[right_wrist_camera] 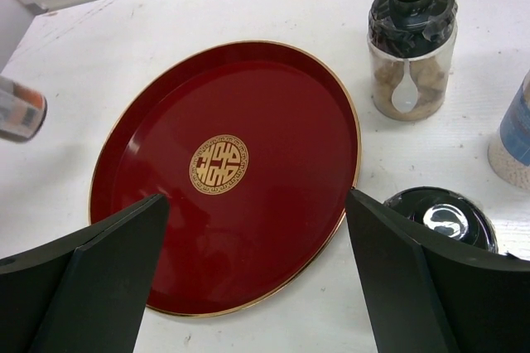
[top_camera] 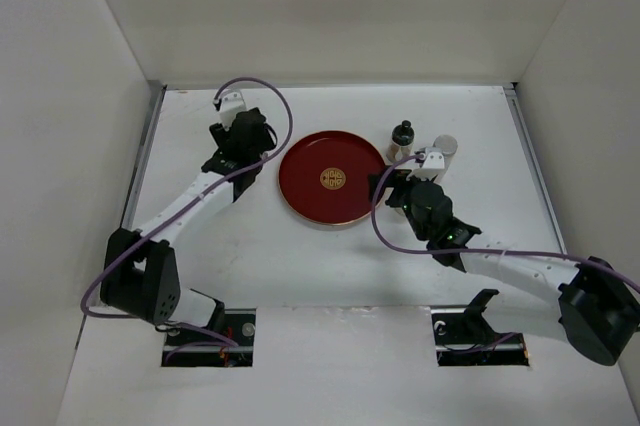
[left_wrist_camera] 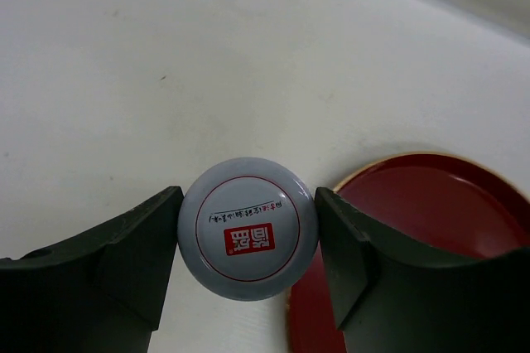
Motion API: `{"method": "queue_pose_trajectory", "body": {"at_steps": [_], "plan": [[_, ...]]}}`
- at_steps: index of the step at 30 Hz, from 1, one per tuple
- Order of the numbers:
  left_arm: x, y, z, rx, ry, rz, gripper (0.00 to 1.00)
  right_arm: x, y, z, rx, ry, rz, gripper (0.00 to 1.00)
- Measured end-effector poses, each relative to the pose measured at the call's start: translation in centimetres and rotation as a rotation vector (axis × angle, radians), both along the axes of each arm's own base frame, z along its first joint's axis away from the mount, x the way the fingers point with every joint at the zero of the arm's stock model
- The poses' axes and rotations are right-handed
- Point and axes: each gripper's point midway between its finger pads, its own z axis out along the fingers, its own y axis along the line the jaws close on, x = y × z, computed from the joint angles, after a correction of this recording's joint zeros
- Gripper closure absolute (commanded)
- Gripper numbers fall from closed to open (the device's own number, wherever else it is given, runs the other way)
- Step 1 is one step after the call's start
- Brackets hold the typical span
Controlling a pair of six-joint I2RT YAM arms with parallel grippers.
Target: Organize the condiment bottles
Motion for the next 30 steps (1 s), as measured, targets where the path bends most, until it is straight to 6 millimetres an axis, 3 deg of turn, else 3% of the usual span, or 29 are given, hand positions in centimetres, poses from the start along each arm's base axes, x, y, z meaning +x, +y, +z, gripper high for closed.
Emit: {"method": "queue_pose_trajectory", "body": {"at_steps": [3,6,9,13,20,23,27,30], "plan": [[0.2,-3.6,2.7,-0.029,-0.064,-0.08,0.69,0.0,-0.1,0.2,0.005,-0.005,-0.002,0.06],[0.5,-7.1,3.4,-0.05,-0.081,-0.158,0.69,0.1,-0.6,0.7,0.018,-0.015,-0.014,0.06],[1.3,-10.2,2.3,-0.054,-0.058,-0.221,0.68,0.3,-1.4,1.3,0.038,-0.03,-0.038,0.06],[2.6,-12.8,-0.7,-0.034,0.004,-0.266,0.68,0.5,-2.4,1.5,0.053,-0.04,-0.063,0.06],[3.2,-13.6,-6.3,0.034,0.111,-0.278,0.64,0.1,-3.0,1.0,0.062,-0.033,-0.072,0.01],[3.1,-13.5,-7.1,0.057,0.122,-0.268,0.51,-0.3,-3.4,1.3,0.075,-0.04,-0.078,0.0],[2.8,-13.6,-7.3,0.084,0.104,-0.256,0.23,-1.1,-4.6,1.4,0.079,-0.032,-0.111,0.0],[2.9,-14.0,-6.8,0.075,0.066,-0.253,0.16,-1.6,-5.8,1.0,0.06,-0.008,-0.153,0.0]]}}
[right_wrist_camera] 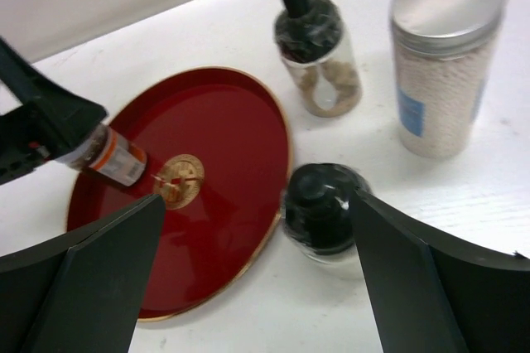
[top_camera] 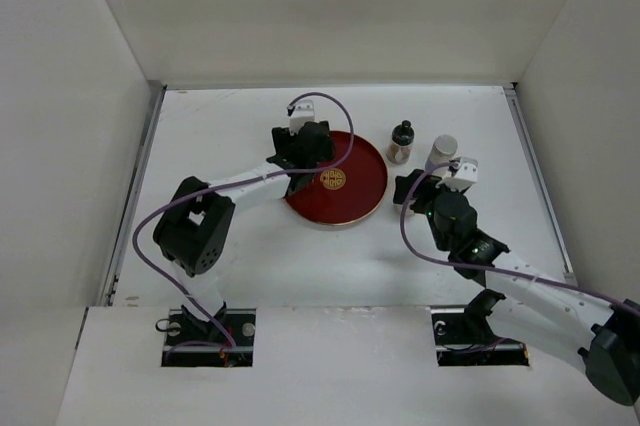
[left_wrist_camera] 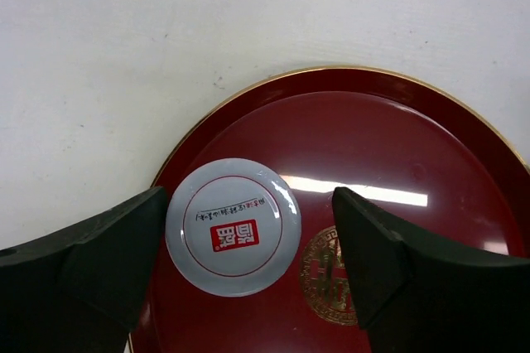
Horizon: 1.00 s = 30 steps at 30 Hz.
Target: Organize the condiment bottles
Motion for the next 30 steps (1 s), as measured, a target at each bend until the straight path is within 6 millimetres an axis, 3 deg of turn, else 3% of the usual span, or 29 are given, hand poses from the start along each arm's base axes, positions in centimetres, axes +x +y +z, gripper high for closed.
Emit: {"method": "queue_pose_trajectory", "body": {"at_steps": [5,8,10,13,16,19,23,26,30], "plan": [[-1.7,0.3,1.2,-0.02,-0.036,-0.014,0.05,-0.9,-1.9,-1.8,-0.071,0.09,-0.062,0.0],[-3.7,1.3,3.8,-0.064,-0.095,-0.02,0.07,-1.1,-2.9,-2.5,-0.112,0.137,-0.094,0.0],[-5.3,2.0,6.3,-0.123,-0.159,-0.025,0.17,-0.8,-3.5,-2.9,-0.141,0.171,-0.117,0.0],[-8.0,2.9,9.8,-0.235,-0.261,-0.044,0.47,-0.3,-3.9,-4.0,-0.191,0.231,-0.13,0.0],[-11.2,2.8,11.4,-0.344,-0.327,-0.093,0.58,0.4,-3.7,-4.6,-0.229,0.272,-0.116,0.0],[-14.5,1.4,10.0,-0.417,-0.312,-0.175,0.59,1.2,-3.5,-4.8,-0.243,0.296,-0.108,0.0],[-17.7,0.5,5.1,-0.443,-0.216,-0.242,0.57,2.2,-3.1,-5.0,-0.249,0.325,-0.093,0.0],[-18.6,1.1,2.3,-0.432,-0.163,-0.238,0.57,2.7,-2.5,-5.6,-0.258,0.35,-0.078,0.0],[-18.5,2.3,1.6,-0.449,-0.168,-0.216,0.56,3.2,-2.1,-7.2,-0.283,0.403,-0.078,0.12]]}}
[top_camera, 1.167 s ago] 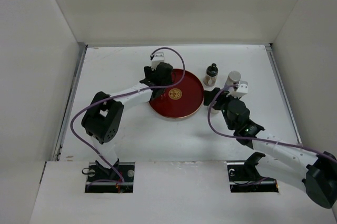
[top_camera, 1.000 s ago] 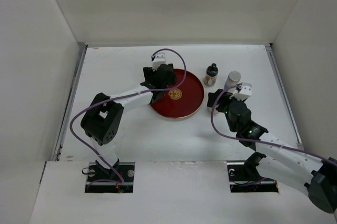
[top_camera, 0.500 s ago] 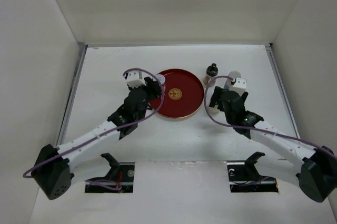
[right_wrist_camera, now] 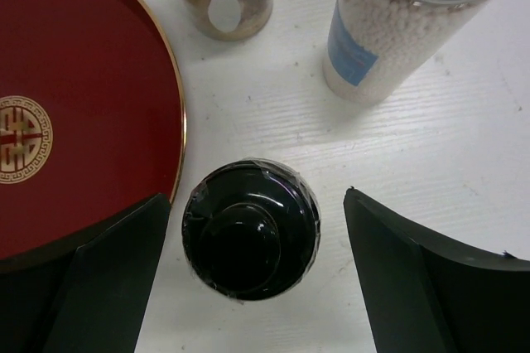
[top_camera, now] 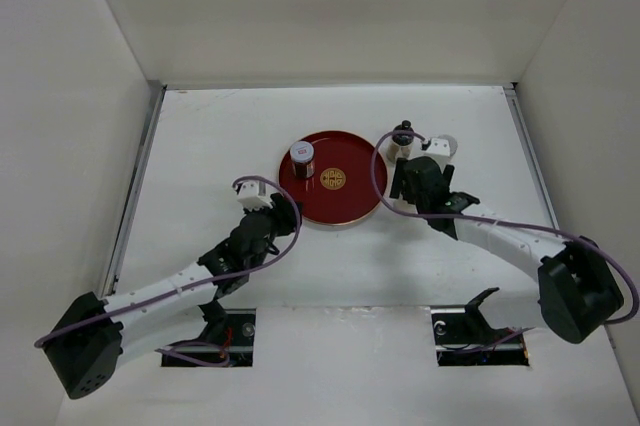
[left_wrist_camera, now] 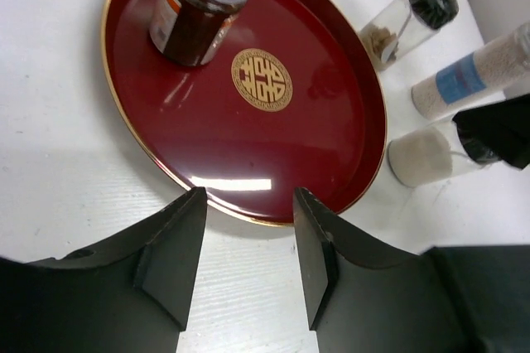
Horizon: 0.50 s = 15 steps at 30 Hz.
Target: Organize the condiment bottles
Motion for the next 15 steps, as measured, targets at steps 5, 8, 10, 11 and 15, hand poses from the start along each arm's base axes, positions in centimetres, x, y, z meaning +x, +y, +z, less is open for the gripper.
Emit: {"method": "queue_pose_trajectory", "body": {"at_steps": [5,8,10,11,15], "plan": [[0.3,1.1,0.0,-0.047,-0.035,0.026,0.56,-0.1,-0.3,-1.0,-0.019,0.028,-0.029,0.35],[0.3,1.6,-0.6,-0.053,-0.04,0.035,0.55,-0.2,-0.5,-0.5,-0.035,0.015,-0.045,0.39],[0.4,2.0,-0.7,-0.067,-0.055,0.046,0.54,-0.5,-0.1,0.4,-0.044,0.01,-0.031,0.39],[0.5,2.1,-0.7,-0.075,-0.062,0.051,0.54,-0.5,0.2,1.0,-0.043,0.003,-0.023,0.39],[0.3,2.3,-1.6,-0.081,-0.071,0.051,0.53,0.9,2.9,5.7,0.008,-0.077,0.021,0.39]]}}
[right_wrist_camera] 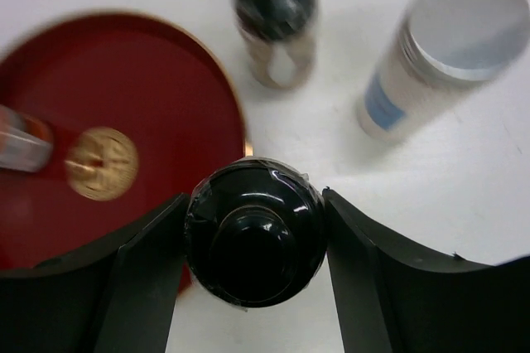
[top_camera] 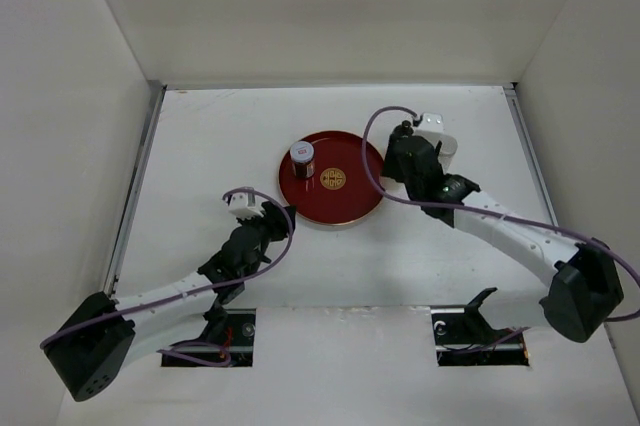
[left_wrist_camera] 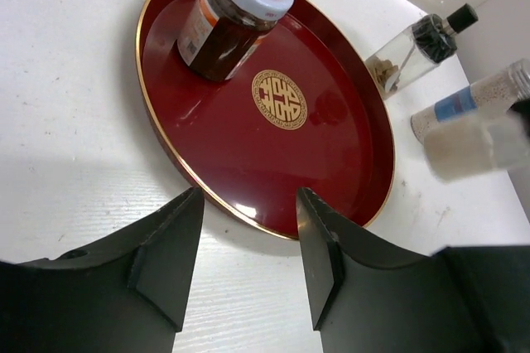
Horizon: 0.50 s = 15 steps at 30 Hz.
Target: Organize the condiment bottles
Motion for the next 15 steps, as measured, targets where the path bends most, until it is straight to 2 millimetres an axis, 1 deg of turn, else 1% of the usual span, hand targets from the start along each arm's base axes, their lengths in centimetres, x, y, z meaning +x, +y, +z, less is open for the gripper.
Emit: {"method": "queue_pose_trajectory", "body": {"at_steps": [1,3,4,6,7,9,12,15], "plan": [[-0.1,0.0,-0.2,0.001,-0.001,-0.001,0.53,0.7,0.8,1.5,0.021,-0.029,0.009,0.39],[-0.2,0.1,-0.3,0.001,-0.008,-0.002,0.53,2.6,2.8,3.8,0.062,-0.074,0.028,0.39],[-0.2,0.1,-0.2,-0.001,-0.014,0.0,0.53,3.7,4.0,4.5,0.079,-0.093,0.04,0.39],[-0.2,0.2,-0.1,-0.004,-0.022,0.004,0.52,6.3,6.3,5.1,0.1,-0.118,0.062,0.39],[-0.2,0.3,-0.1,-0.006,-0.026,0.009,0.52,7.4,7.3,4.9,0.103,-0.119,0.072,0.39],[-0.2,0.5,-0.1,-0.006,-0.031,0.014,0.52,9.6,9.4,3.6,0.092,-0.108,0.094,0.39],[-0.2,0.6,-0.2,-0.004,-0.032,0.019,0.52,12.4,12.0,0.9,0.063,-0.073,0.126,0.39],[-0.2,0.6,-0.2,-0.003,-0.034,0.02,0.52,14.2,13.7,-1.9,0.036,-0.036,0.152,0.38]]}}
